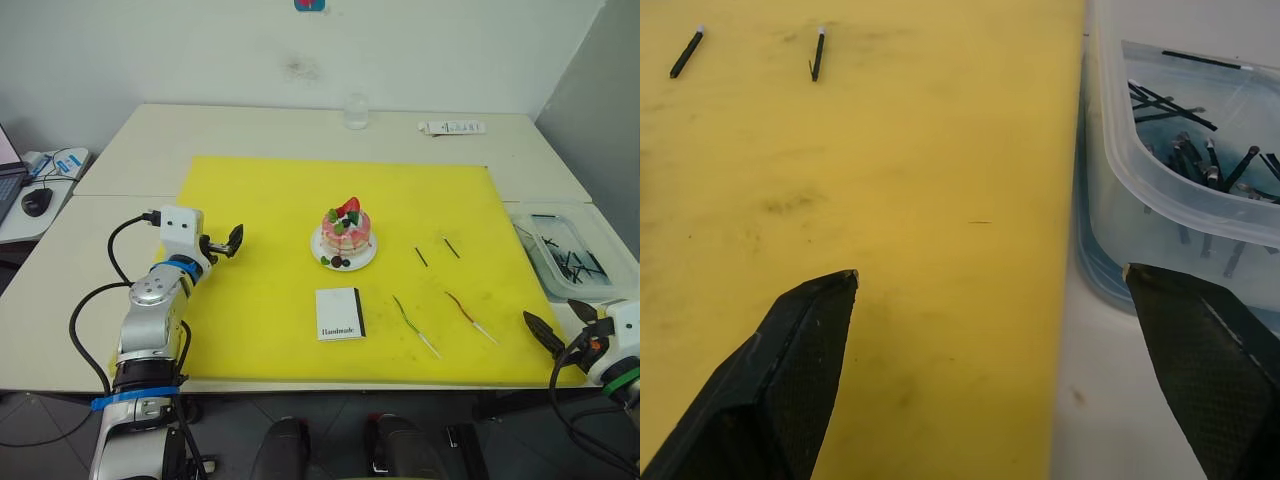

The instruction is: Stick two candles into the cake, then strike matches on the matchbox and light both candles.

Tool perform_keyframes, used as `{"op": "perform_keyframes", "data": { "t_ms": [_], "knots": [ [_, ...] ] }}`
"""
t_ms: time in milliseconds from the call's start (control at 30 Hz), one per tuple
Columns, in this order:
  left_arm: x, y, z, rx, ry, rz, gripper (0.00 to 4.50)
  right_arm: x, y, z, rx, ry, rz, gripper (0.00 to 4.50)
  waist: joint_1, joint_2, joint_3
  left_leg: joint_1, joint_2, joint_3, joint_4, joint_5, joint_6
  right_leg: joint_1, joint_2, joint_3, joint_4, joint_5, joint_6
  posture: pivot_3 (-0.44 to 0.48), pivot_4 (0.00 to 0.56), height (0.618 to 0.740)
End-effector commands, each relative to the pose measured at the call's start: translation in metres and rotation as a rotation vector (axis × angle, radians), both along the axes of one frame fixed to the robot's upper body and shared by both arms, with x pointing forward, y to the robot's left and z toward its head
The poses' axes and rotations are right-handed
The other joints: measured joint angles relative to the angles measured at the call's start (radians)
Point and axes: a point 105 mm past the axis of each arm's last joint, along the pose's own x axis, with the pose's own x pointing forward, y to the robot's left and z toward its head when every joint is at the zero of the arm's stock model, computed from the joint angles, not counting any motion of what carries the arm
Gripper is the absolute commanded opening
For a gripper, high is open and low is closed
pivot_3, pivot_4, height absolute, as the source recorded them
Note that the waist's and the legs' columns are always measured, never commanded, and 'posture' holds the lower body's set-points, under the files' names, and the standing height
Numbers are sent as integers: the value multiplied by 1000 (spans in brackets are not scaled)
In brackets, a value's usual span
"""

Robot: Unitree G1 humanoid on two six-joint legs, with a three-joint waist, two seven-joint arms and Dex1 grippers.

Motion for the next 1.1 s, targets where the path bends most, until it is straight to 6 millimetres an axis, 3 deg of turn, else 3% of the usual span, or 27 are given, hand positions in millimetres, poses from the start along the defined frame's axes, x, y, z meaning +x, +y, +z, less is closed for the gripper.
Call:
{"op": "perform_keyframes", "data": {
  "t_ms": [33, 167, 333, 533, 800, 1100],
  "knots": [
    [-14, -27, 35, -23, -78, -234, 4500, 2, 13, 30, -24, -15, 102, 4455, -1, 0, 0, 0, 0, 0, 0, 0, 0, 0, 0, 0, 0, 0, 0, 0, 150, 740],
    [-44, -65, 49, 1, -32, -567, 4500, 4, 28, 44, -112, 101, 227, 4455, -4, 0, 0, 0, 1, 0, 0, 0, 0, 0, 0, 0, 0, 0, -1, 0, 150, 740],
    [-97, -128, 52, 162, 37, -1041, 4500, 5, 57, 56, -195, 303, 416, 4455, -1, 1, -1, 1, 1, 0, 0, 0, 0, 0, 0, 0, 0, -4, -7, 0, 150, 740],
    [-134, -171, 55, 241, -25, -1315, 4500, -5, 81, 60, -227, 450, 552, 4455, 1, 0, 0, -1, 1, -1, 0, 0, 0, 0, 2, 0, -1, -5, -9, 0, 150, 740],
    [-149, -187, 51, 190, -74, -1355, 4500, -18, 72, 42, -257, 509, 518, 4455, 1, 0, 0, -2, 0, -1, 0, 0, 0, 0, 3, 0, -1, -5, -5, 0, 150, 740],
    [-164, -195, 33, 130, -57, -1388, 4500, -25, 70, 19, -147, 309, 493, 4455, 0, 1, -1, 0, 0, -2, 1, 0, 0, 1, 3, -1, 0, -6, -6, 0, 150, 740]
  ]
}}
